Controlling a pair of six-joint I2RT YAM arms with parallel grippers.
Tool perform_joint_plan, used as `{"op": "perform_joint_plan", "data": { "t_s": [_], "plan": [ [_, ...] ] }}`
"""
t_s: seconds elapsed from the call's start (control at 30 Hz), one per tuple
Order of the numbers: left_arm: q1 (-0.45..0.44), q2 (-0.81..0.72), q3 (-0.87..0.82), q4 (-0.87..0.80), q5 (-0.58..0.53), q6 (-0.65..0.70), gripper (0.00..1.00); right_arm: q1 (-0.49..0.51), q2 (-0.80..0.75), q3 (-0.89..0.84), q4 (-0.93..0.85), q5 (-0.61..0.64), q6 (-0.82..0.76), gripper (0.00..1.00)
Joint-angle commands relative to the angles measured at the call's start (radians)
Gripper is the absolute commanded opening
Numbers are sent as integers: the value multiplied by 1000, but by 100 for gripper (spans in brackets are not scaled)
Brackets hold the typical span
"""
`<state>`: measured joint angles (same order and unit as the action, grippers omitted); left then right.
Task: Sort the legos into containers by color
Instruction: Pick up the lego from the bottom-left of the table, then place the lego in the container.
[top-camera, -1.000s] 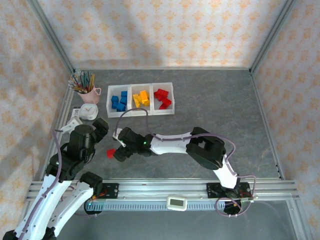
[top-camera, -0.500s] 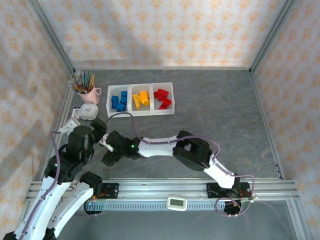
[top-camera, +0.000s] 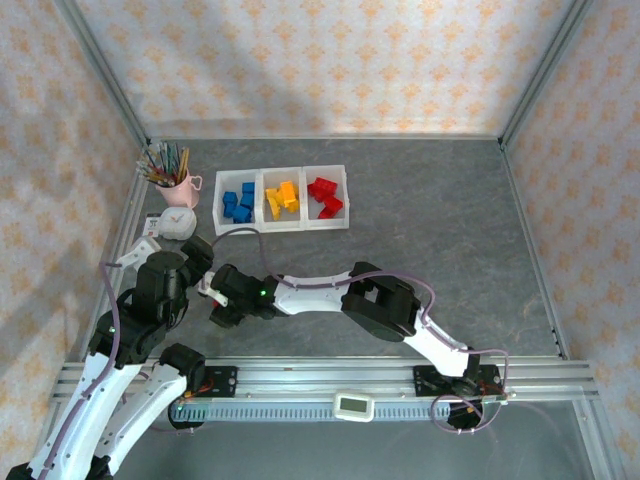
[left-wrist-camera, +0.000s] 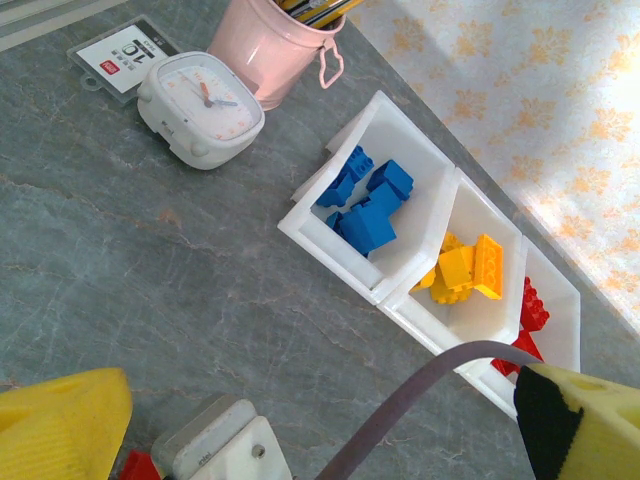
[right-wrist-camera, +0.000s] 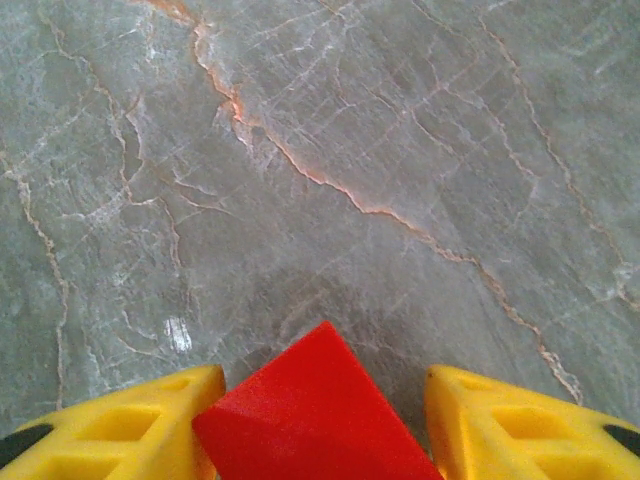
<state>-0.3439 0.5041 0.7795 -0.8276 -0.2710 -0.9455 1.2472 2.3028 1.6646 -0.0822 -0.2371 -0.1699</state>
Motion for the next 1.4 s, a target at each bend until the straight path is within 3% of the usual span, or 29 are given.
{"op": "perform_joint_plan", "data": {
  "t_s": [0.0,0.13,0.5,0.67,0.87,1.1,1.37],
  "plan": [
    [6,7,25,-20,-26,0,99,-2,-15,1,-16,25,-7,47],
    [6,9,24,-16,-24,6,99,-10,-56,-30,8,30,11,34],
    [6,42,50,17,-9,32,99,-106,-252,-179,51,32,98,29],
    [6,99,82,69,9,69,99,-218,-379,-255,6,101,164,29],
    [6,186,72,222,83,114,99,-426,-496,-299,-45,189,229,29],
    [6,289,15,440,181,149,99,-619,-442,-253,-53,261,254,30],
    [8,375,-42,594,224,162,99,-682,-316,-153,-33,325,246,34]
  ]
}}
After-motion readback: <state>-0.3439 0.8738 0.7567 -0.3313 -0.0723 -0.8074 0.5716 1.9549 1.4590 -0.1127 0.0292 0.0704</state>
